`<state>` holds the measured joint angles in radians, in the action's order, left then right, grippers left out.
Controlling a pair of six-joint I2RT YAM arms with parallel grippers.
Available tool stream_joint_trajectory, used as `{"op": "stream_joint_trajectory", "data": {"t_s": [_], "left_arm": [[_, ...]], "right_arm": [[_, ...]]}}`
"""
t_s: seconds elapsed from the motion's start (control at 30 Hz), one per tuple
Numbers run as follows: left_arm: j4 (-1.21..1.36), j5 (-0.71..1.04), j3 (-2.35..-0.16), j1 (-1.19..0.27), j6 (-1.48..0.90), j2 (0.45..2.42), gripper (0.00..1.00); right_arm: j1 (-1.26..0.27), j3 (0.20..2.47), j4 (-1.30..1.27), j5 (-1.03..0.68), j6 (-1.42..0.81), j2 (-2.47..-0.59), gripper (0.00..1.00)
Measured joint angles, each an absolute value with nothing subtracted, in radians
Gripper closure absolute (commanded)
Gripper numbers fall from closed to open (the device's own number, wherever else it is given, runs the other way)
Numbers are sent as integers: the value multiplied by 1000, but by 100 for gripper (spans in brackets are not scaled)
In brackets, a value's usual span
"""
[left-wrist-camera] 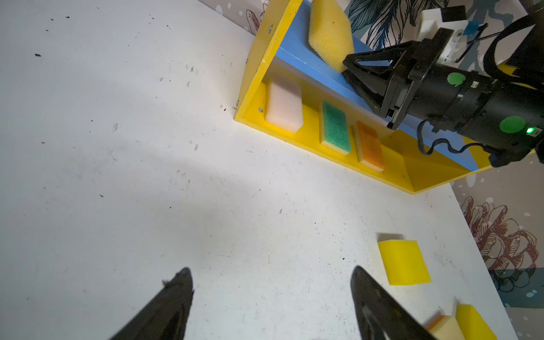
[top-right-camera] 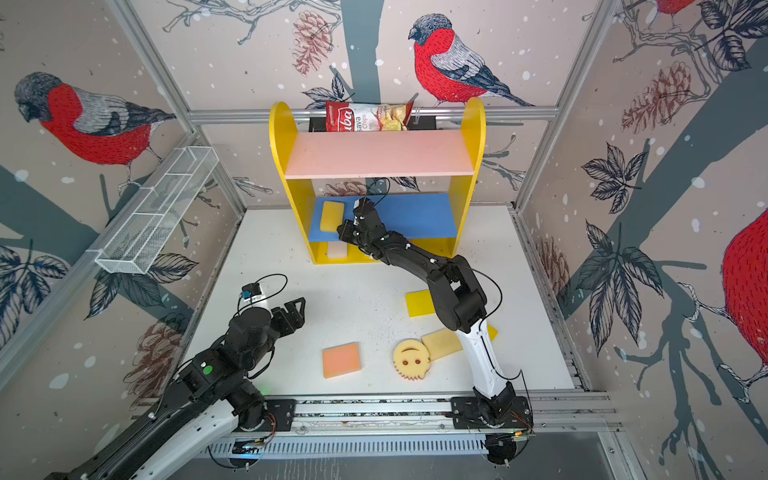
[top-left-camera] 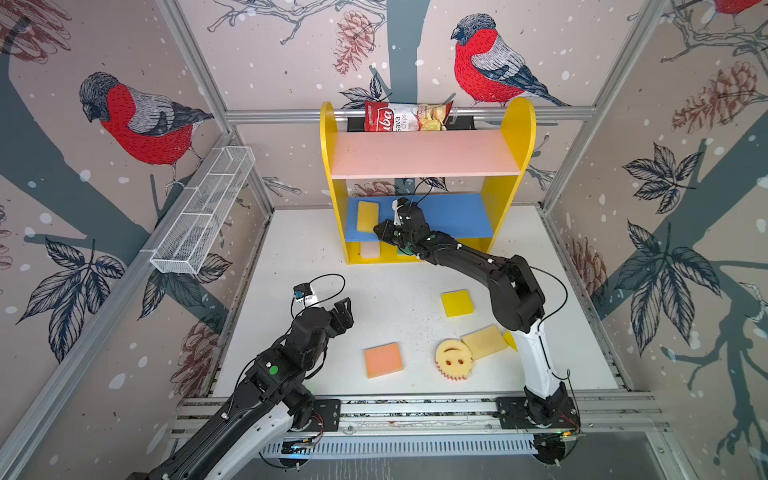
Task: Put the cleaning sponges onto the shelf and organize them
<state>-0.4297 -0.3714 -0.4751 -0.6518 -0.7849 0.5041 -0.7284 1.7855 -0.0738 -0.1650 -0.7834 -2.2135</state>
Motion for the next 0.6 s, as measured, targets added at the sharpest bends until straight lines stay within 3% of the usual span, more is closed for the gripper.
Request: {"op": "stream_joint_trajectory", "data": {"t_s": [0.6], "left_arm": [[-401, -370, -476, -652, -777, 532, 17]], "right_arm": [[-710, 1809, -31, -194, -754, -2217, 82]]}}
